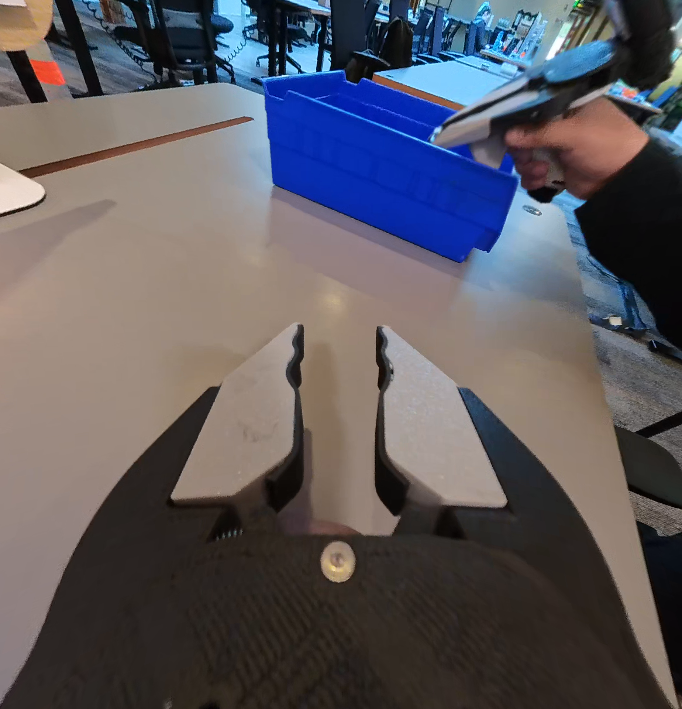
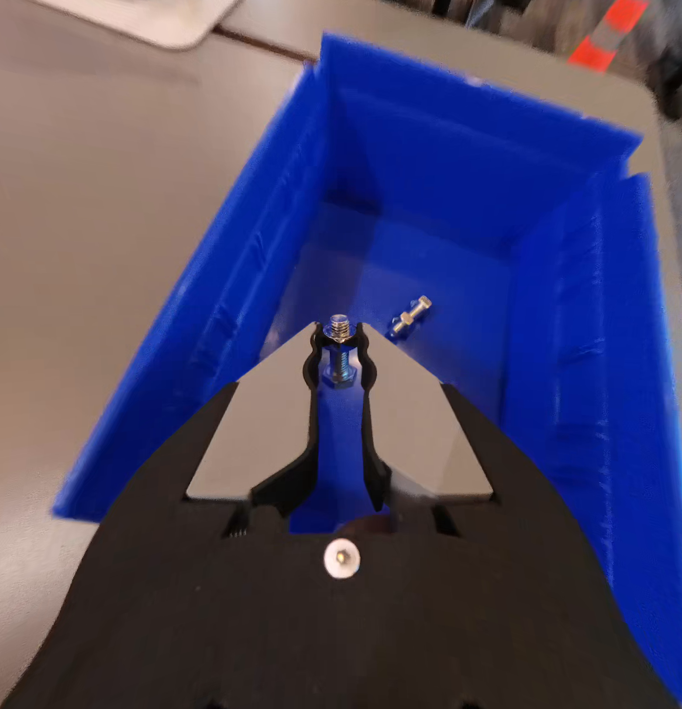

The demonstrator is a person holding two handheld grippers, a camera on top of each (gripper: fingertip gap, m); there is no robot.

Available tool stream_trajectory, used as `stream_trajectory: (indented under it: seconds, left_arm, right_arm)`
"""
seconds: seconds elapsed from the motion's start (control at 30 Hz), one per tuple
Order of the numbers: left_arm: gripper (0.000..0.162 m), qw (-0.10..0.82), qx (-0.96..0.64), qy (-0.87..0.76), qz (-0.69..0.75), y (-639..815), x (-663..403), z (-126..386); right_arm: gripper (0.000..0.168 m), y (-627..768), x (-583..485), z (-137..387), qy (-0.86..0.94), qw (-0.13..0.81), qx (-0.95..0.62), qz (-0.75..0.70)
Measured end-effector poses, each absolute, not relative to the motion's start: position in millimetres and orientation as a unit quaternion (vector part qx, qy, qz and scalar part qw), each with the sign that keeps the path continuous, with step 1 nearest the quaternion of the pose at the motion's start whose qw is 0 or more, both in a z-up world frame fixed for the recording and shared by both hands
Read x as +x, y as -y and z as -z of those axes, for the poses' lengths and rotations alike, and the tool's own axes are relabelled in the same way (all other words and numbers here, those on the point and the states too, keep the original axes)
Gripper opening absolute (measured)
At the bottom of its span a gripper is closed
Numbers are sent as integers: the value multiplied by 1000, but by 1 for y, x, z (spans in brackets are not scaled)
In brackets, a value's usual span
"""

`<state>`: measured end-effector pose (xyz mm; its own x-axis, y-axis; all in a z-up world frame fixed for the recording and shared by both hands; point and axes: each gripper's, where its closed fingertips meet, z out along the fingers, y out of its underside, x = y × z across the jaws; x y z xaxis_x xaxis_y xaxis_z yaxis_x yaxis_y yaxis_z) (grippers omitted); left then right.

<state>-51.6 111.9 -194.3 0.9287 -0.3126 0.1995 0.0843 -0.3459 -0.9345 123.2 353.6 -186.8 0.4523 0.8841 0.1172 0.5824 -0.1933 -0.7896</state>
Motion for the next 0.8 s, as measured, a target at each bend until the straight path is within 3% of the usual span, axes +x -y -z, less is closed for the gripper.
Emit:
stream_trajectory:
  seconds: [0.07,0.1,0.2,0.33,0.47,0.57,0.67,0.8]
  left_arm:
    - [35,568,-803,-68,171,-112,-55,195]
    - [35,569,-802,-67,169,-112,-56,195]
    - [35,568,-808,-59,145,-114,-66,200]
    - [35,571,-810,-50,122,-117,-73,200]
    - [35,575,-811,-45,102,-118,-73,200]
    - [36,582,-802,-32,131,-116,-65,197]
    - [36,592,-791,-24,154,-112,-56,192]
    - [47,602,-784,-25,150,-105,-47,188]
  right_arm:
    - [18,-361,122,200,488,388,-761,-180]
    - [32,-369,124,195,473,400,-765,-174]
    - [44,-377,125,135,435,487,-734,-189]
    - [38,-332,116,31,415,587,-635,-282]
    - [22,-263,85,-15,421,616,-562,-357]
    - [25,-226,42,4,456,606,-541,-363]
    - [46,-204,-10,53,502,569,-542,-361]
    - [44,-196,-61,111,518,534,-544,-388]
